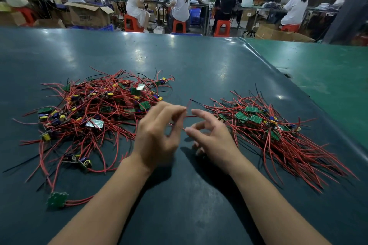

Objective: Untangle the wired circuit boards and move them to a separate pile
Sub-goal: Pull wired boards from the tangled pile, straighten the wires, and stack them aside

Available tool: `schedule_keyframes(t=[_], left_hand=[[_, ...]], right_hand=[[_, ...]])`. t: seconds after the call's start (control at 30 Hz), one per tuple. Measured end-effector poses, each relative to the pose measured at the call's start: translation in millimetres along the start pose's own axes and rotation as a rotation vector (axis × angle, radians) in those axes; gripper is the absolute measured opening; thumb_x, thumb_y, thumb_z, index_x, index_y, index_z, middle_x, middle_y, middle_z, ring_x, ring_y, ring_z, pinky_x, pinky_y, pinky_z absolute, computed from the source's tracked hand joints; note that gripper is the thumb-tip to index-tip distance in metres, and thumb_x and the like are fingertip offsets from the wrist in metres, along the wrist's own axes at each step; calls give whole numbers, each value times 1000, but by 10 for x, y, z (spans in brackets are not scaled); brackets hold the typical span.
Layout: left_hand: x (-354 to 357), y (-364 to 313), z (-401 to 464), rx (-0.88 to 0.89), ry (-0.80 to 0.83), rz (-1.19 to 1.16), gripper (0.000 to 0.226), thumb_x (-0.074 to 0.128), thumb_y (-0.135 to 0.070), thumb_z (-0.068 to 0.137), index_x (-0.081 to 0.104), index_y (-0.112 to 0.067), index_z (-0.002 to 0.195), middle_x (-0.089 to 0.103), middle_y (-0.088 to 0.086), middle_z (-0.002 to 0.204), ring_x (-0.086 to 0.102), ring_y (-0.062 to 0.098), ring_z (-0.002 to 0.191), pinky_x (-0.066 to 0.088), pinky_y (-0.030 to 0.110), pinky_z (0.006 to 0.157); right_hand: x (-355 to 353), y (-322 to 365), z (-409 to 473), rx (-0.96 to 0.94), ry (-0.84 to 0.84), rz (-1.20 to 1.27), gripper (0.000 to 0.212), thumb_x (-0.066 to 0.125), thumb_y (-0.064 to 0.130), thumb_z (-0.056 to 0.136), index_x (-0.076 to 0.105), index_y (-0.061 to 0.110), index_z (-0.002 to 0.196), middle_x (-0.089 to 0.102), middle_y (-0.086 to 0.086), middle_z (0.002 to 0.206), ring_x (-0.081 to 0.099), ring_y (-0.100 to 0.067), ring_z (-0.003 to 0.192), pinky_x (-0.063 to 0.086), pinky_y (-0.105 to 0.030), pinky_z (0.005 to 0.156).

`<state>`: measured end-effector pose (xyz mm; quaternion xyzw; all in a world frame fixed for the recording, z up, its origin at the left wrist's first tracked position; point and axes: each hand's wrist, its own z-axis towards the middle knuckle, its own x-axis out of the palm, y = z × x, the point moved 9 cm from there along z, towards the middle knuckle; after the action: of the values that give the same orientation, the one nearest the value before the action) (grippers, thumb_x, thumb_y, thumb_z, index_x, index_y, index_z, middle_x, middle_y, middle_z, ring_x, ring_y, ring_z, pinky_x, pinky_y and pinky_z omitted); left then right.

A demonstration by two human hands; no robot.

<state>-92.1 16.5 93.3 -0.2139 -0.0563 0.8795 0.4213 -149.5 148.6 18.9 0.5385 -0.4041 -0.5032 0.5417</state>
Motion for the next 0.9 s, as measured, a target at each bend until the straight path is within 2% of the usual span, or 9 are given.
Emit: schedule_keyframes(t=[0.1, 0.17, 0.23, 0.37, 0.43, 0.5, 0.67, 0.8, 0.9], left_hand=[[232, -368, -77, 192, 167, -169, 14, 62, -3, 89, 66, -3, 102, 68, 12, 94, 63, 28, 82, 53, 35, 76], [308, -445, -81, 227, 199, -182, 17, 65, -3, 87, 68, -3, 104, 70, 11, 101, 64, 25, 90, 52, 34, 81], [300, -398, -49, 196, 167, -139, 16, 66, -7, 88, 71, -2, 102, 70, 9, 103, 64, 24, 92, 51, 36, 82], [121, 49, -41, -160, -4, -46, 24, 58, -22, 94, 64, -10, 74, 62, 0, 74, 54, 18, 69, 47, 38, 66], [192, 354, -132, -464, 63, -83, 35, 57, -32, 96, 63, -10, 70, 60, 0, 63, 54, 20, 59, 47, 41, 60], [360, 477, -219, -646, 197, -253, 31, 60, -39, 95, 71, -13, 82, 67, 1, 69, 63, 22, 65, 52, 41, 63], [536, 357, -206, -665, 287, -563, 30, 61, -33, 85, 73, -6, 85, 57, -12, 62, 45, 4, 55, 37, 18, 54], [462, 527, -231, -805, 112, -630, 20, 68, -25, 83, 77, -7, 87, 66, -7, 66, 51, 2, 56, 40, 15, 57], [448, 697, -325, -993, -32, -731, 16, 70, -27, 82, 73, -12, 78, 64, -6, 59, 50, 9, 52, 43, 20, 54]], right_hand=[[92, 104, -17, -108, 100, -40, 48, 59, -10, 87, 59, 20, 125, 66, -9, 96, 61, -16, 76, 50, -34, 65], [49, 182, -21, -191, 59, -128, 29, 58, -6, 82, 69, 11, 103, 71, -2, 91, 63, -3, 81, 52, -26, 72], [-16, 178, -25, -196, -30, -70, 21, 60, -9, 82, 71, 4, 93, 72, -11, 91, 63, -10, 81, 54, -30, 69], [-194, 33, 25, 11, -213, 499, 21, 63, 2, 90, 54, 13, 105, 72, -15, 94, 65, -20, 59, 44, -21, 42], [-275, 17, 52, 54, -232, 634, 17, 62, 7, 91, 52, 13, 104, 75, -10, 91, 64, -17, 54, 40, -17, 40], [-162, 35, 39, 116, -121, 697, 14, 64, 14, 85, 59, 9, 98, 75, -10, 85, 59, -11, 49, 42, -15, 42], [65, -17, -12, 227, 21, 631, 20, 67, 20, 76, 57, 10, 90, 62, -4, 66, 50, -10, 39, 39, -16, 36], [63, -1, -19, 229, 22, 685, 24, 66, 20, 77, 56, 8, 95, 68, -4, 67, 58, -12, 45, 46, -17, 41], [41, 18, -12, 217, 43, 787, 16, 61, 1, 83, 61, 4, 99, 75, -10, 82, 70, -17, 61, 54, -20, 53]])
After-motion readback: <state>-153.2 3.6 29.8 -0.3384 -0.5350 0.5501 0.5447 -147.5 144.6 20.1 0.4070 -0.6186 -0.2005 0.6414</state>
